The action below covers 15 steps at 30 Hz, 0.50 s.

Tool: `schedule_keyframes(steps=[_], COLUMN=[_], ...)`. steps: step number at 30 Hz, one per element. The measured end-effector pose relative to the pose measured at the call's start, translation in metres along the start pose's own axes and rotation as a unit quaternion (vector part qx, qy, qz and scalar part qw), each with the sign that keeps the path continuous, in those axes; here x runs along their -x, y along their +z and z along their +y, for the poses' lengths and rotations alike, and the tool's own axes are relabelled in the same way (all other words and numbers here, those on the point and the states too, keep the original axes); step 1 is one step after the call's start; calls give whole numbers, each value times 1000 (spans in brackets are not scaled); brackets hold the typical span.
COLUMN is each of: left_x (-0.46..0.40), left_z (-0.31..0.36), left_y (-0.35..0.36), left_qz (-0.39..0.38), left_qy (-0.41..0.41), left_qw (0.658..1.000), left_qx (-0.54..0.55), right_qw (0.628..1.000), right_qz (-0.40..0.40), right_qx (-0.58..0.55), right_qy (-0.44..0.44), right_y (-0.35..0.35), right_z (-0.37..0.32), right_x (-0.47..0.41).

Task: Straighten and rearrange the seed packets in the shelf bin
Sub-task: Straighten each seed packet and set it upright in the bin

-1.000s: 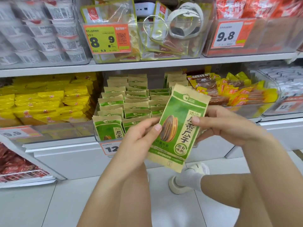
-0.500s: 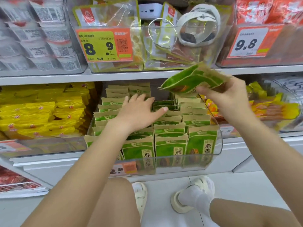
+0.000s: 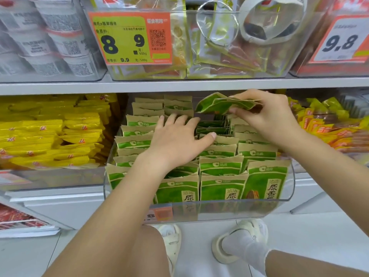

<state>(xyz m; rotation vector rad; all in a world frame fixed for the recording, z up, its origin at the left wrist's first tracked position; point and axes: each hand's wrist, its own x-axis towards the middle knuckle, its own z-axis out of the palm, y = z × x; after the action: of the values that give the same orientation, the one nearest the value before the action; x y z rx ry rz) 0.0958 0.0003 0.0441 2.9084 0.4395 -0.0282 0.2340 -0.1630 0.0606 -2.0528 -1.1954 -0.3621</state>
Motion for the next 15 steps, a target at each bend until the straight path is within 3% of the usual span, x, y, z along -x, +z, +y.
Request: schedule_keyframes(steps=[5,9,12,15], left_x=[-2,-2,-1,-2], left_z=[0,0,0,0], left_y=[1,1,1,0], left_qz=[8,5,4,3], left_qy=[2,0,1,1], left_qw=[1000,1000,1000,1000], left_qx=[3,6,7,7], right_qw=[992,972,976,981], right_qz=[-59,-134,-104,-67], right_qx=[110,193,190,181], right_qy=[-25,21,30,-25], right_y=[10,22,13,0], right_z=[2,8,6,2], right_x=[-4,-13,-9,-1])
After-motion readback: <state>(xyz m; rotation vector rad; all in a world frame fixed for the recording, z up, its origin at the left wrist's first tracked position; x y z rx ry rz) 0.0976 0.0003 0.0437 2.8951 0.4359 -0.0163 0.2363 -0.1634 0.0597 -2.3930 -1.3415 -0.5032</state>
